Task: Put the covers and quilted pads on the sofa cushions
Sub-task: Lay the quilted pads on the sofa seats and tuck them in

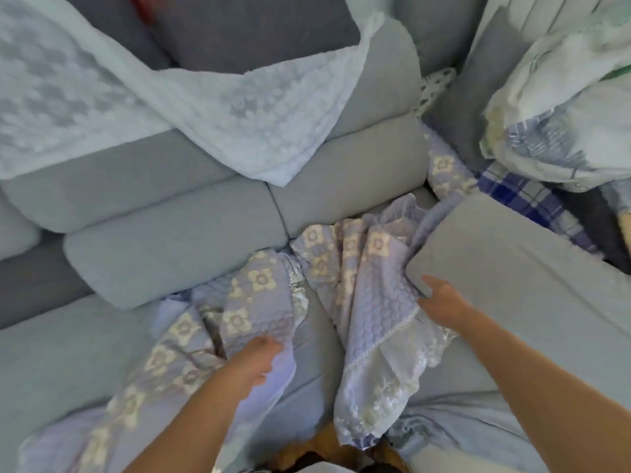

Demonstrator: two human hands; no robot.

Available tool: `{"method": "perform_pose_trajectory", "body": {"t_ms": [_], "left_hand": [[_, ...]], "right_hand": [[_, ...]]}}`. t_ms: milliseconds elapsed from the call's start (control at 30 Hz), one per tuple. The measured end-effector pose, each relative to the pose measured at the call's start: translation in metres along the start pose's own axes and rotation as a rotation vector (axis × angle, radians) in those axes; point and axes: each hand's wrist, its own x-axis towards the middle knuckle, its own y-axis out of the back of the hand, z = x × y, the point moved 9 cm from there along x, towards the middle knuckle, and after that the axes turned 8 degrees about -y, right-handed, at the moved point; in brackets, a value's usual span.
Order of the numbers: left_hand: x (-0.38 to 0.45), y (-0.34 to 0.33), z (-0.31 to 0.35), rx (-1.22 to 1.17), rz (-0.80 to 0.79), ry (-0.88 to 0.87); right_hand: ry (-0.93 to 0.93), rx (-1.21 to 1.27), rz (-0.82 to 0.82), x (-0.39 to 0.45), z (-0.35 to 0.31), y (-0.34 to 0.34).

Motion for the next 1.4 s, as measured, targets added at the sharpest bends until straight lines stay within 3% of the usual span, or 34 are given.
{"method": "perform_pose_trajectory", "body": {"t_ms": [67, 233, 433, 533, 667, 800, 933, 1067, 1167, 1267, 1333, 1400], "left_hand": [[0.000, 0.051, -0.032, -0.134, 0.066, 0.062], [-0.004, 0.197, -0.066, -0.158, 0.285, 0.048], [0.102, 0.377, -0.097, -0.171, 0.398, -0.031], [0.199, 0.469, -0.057, -0.150, 0.468, -0.178], [0.333, 0.601, -0.006, -0.169, 0.707, -0.331], [0.412, 0.670, 0.013, -0.313, 0.757, -0.399], [0.447, 0.688, 0.006, -0.417, 0.517, -0.420], [0.434, 0.637, 0.012, -0.539, 0.201, -0.511], [0.380, 0.621, -0.016, -0.515, 0.358, -0.514], [0.298, 0.599, -0.038, -0.069, 0.604, -0.560], [0.242, 0.565, -0.030, 0.305, 0.651, -0.724], [0.193, 0.527, -0.028, 0.528, 0.649, -0.901]], "right_hand": [[0.081, -0.062, -0.061, -0.001, -0.076, -0.035], [0.296, -0.255, -0.155, -0.015, -0.284, -0.142], [0.401, -0.277, -0.231, -0.001, -0.474, -0.285], [0.451, -0.257, -0.215, 0.031, -0.544, -0.338], [0.524, -0.294, -0.092, 0.085, -0.606, -0.373], [0.522, -0.383, 0.055, 0.132, -0.636, -0.373], [0.518, -0.391, 0.106, 0.151, -0.629, -0.387], [0.544, -0.395, 0.145, 0.152, -0.625, -0.391], [0.500, -0.353, 0.081, 0.128, -0.613, -0.385], [0.398, -0.338, -0.015, 0.092, -0.586, -0.373], [0.306, -0.303, -0.073, 0.065, -0.568, -0.358], [0.271, -0.282, -0.071, 0.031, -0.553, -0.341]]}}
